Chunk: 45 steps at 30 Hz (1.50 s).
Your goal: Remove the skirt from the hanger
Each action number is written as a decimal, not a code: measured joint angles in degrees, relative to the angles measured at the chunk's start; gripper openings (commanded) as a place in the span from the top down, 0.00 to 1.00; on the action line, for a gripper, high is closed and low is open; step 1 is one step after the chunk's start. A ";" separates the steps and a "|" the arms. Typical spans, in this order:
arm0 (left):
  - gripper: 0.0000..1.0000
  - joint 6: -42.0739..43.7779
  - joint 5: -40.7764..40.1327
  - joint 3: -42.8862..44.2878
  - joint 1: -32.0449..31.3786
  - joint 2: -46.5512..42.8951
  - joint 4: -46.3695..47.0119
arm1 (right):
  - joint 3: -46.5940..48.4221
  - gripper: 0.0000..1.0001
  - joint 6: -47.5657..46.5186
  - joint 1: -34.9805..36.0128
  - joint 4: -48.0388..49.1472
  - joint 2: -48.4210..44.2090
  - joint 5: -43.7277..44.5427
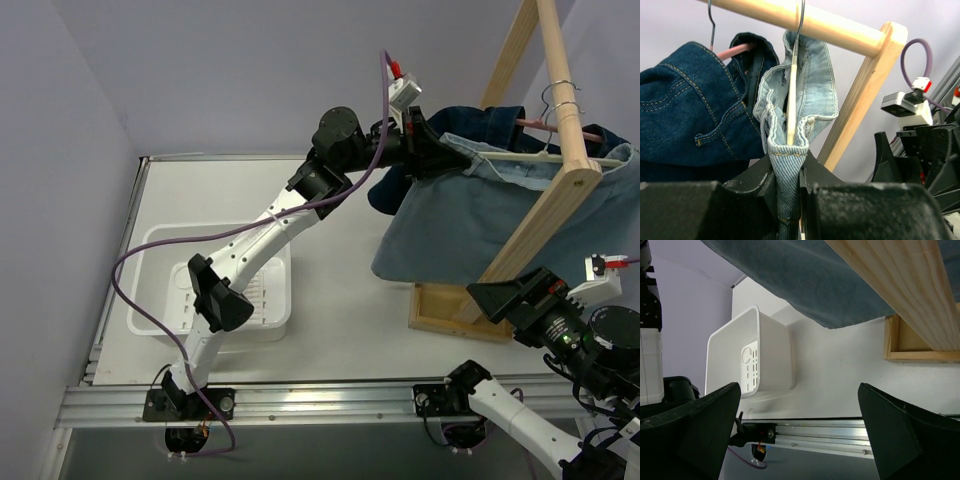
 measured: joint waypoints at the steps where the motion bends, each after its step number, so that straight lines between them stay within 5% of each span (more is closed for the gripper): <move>1: 0.98 -0.61 0.13 -0.50 0.15 -0.28 0.96 | 0.00 0.00 -0.02 -0.02 0.00 0.00 0.00; 12: 0.98 -3.67 1.88 -8.13 1.49 -5.31 7.02 | -0.02 0.00 -0.83 0.00 0.02 0.00 0.04; 24: 0.98 -2.71 2.27 -29.75 4.74 -20.48 8.13 | -0.02 0.00 -2.89 0.00 0.04 0.13 -0.02; 34: 0.98 3.19 -0.24 -46.29 8.13 -38.73 -4.09 | -0.46 0.00 -9.77 -0.07 2.23 5.62 -1.81; 45: 0.98 8.13 -10.78 -51.98 9.40 -55.67 -27.50 | -2.34 0.08 -12.50 -0.66 11.43 12.87 -9.44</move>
